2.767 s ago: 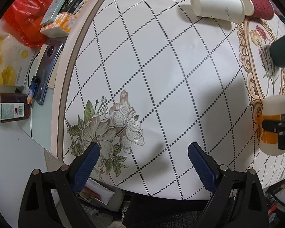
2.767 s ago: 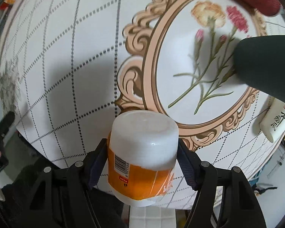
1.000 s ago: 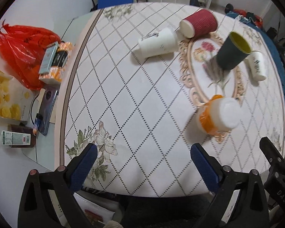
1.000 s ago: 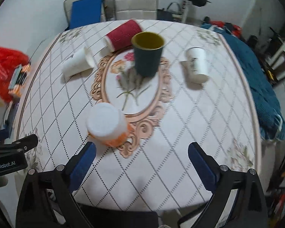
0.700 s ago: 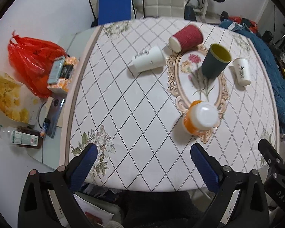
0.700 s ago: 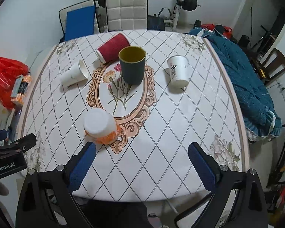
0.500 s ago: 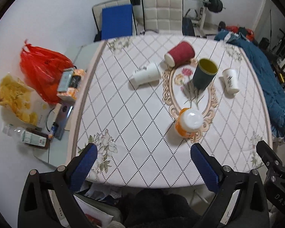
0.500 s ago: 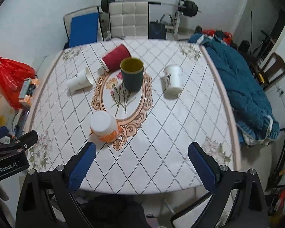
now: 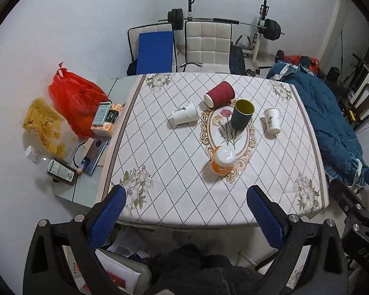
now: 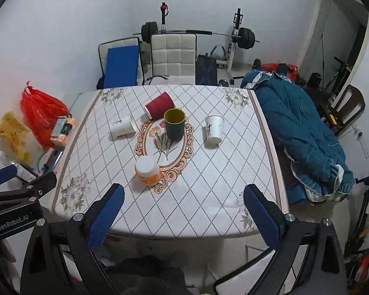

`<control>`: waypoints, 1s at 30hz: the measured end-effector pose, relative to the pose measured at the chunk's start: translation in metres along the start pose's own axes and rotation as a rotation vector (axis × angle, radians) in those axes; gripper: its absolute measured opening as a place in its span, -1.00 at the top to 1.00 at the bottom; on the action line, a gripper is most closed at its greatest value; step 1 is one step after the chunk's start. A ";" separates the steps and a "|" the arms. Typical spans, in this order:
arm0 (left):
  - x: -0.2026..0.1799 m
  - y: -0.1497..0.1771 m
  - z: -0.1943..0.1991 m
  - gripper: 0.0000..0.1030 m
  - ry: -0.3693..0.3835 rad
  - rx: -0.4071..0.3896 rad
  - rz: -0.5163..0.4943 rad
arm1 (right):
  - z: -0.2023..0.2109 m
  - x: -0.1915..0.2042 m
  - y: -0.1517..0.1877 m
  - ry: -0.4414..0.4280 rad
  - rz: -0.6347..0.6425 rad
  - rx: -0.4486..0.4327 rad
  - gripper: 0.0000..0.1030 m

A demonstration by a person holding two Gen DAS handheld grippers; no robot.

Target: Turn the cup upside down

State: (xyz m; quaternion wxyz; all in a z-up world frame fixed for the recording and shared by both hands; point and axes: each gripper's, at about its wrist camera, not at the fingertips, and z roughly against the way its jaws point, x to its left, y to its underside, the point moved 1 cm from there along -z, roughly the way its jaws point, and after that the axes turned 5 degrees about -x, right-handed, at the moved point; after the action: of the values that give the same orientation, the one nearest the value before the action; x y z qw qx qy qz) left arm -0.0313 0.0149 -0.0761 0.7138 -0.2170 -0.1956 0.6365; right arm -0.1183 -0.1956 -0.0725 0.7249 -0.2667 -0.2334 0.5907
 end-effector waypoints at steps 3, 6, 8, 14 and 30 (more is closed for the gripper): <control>0.000 0.003 0.016 -0.95 0.010 -0.004 0.010 | 0.023 -0.002 0.002 -0.004 -0.004 -0.022 -0.93; -0.001 0.003 0.032 -0.95 0.013 -0.026 0.011 | 0.042 -0.004 0.001 -0.007 -0.006 -0.039 -0.93; -0.001 0.003 0.039 -0.95 0.009 -0.036 0.014 | 0.057 -0.005 -0.001 -0.011 -0.007 -0.055 -0.93; 0.003 0.003 0.052 -0.95 0.005 -0.040 0.024 | 0.079 -0.007 -0.005 -0.008 0.002 -0.064 -0.93; -0.002 0.012 0.050 -0.95 0.014 0.032 0.006 | 0.069 -0.004 -0.005 -0.023 0.014 0.008 -0.94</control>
State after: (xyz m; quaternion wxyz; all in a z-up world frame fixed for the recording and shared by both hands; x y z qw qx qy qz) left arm -0.0688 0.0166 -0.0412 0.7167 -0.2107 -0.1798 0.6400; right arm -0.1606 -0.1928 -0.0171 0.7190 -0.2586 -0.2375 0.5998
